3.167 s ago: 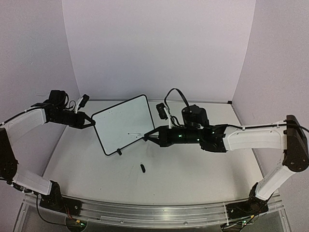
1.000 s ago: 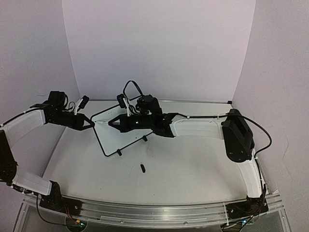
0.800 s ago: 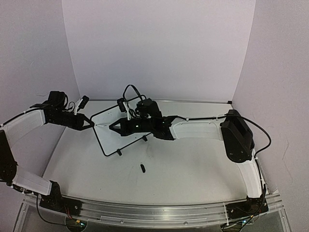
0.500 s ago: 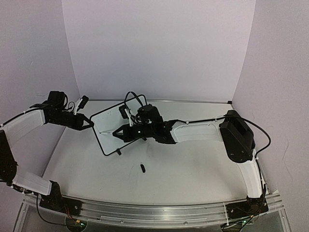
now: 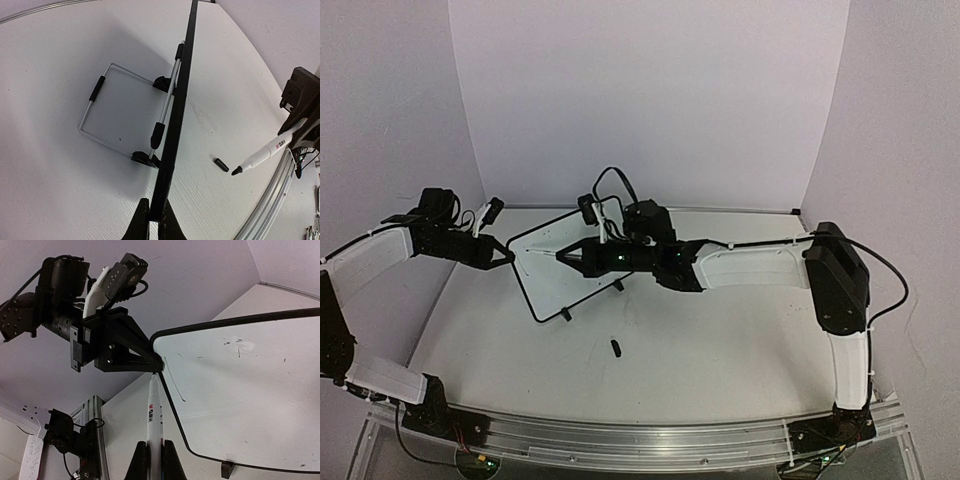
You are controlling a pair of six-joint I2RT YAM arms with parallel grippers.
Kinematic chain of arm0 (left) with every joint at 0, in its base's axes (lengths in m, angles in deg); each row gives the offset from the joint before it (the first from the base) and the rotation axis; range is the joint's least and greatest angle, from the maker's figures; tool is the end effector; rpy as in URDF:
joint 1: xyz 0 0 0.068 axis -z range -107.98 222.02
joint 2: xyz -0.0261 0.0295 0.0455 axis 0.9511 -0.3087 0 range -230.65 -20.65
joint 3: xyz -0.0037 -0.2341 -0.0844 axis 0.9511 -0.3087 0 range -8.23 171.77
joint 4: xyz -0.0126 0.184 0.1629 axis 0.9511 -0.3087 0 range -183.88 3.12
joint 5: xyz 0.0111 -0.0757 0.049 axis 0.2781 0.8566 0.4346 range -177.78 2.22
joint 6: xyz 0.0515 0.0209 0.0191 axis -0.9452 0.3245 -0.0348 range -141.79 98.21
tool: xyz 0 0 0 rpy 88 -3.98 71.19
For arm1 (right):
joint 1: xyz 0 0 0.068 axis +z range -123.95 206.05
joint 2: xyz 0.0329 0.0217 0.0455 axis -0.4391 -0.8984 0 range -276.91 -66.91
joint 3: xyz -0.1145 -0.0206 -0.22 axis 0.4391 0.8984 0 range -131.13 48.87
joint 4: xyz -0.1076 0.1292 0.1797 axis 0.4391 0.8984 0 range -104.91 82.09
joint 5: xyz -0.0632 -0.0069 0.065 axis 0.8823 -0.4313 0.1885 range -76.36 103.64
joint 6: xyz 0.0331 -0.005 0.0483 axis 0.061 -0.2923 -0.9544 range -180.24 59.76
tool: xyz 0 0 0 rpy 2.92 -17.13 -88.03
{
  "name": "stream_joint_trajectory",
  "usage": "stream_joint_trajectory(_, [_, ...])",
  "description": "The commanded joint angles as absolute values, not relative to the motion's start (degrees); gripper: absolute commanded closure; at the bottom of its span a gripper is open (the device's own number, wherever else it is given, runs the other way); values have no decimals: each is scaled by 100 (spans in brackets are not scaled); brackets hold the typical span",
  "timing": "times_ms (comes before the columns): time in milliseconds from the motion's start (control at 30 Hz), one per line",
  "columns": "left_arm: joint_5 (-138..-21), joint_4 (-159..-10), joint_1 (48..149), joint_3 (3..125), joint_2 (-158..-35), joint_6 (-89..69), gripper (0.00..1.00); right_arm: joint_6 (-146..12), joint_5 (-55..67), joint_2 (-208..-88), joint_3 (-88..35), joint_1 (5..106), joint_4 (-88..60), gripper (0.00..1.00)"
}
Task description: Write a sentence on the whiteboard
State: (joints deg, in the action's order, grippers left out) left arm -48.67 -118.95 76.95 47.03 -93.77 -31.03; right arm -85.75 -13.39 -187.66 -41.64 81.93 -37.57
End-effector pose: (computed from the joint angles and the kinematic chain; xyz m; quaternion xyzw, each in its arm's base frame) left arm 0.2520 -0.0486 0.2475 0.2229 0.8644 -0.3021 0.3344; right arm 0.2537 0.4090 0.2411 -0.3402 0.6657 0.5509 0.3710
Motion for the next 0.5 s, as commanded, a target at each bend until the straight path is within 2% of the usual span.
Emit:
stream_joint_trajectory(0, [-4901, -11966, 7673, 4759, -9195, -3118, 100, -8722, -1483, -18777, -4494, 8116, -3986, 100])
stream_joint_trajectory(467, [-4902, -11967, 7672, 4762, -9212, -3113, 100, -8842, -1587, -19328, -5062, 8054, -3814, 100])
